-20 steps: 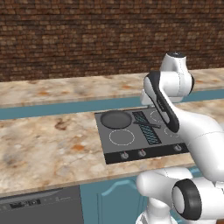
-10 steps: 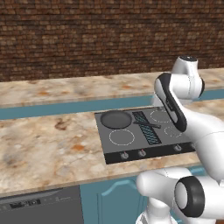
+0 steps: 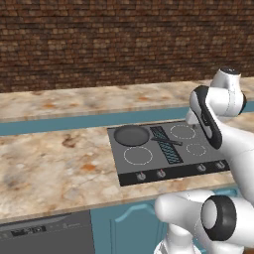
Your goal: Pick the croissant and place it on the pan. Then turn on the stove to warm the croissant.
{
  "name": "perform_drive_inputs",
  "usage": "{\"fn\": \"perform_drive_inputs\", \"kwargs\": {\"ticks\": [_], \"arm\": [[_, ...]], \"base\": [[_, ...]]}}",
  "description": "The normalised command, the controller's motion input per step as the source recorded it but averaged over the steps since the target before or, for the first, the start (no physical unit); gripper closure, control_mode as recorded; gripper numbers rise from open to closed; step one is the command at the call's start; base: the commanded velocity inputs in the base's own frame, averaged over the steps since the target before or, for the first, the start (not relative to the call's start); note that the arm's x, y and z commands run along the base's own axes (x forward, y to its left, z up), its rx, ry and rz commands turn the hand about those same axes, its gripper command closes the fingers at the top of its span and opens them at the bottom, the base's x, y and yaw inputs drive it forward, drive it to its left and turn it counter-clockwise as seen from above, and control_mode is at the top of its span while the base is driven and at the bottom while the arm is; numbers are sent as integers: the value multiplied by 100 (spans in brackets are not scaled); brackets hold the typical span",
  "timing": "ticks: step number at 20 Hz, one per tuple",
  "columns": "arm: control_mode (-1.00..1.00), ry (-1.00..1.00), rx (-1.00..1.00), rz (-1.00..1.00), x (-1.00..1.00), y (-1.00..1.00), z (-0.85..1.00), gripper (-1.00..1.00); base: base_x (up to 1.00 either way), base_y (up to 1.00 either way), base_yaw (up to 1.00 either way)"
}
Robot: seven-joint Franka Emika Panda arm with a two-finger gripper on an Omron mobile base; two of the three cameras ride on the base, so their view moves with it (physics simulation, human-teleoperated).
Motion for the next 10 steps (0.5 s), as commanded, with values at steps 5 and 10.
{"fn": "perform_drive_inputs", "kwargs": {"ticks": [5, 10], "arm": [[-100, 0, 0, 0, -6, -49, -12, -100], [-100, 0, 0, 0, -9, -50, -14, -100]], "base": [[0, 0, 0], [0, 0, 0]]}}
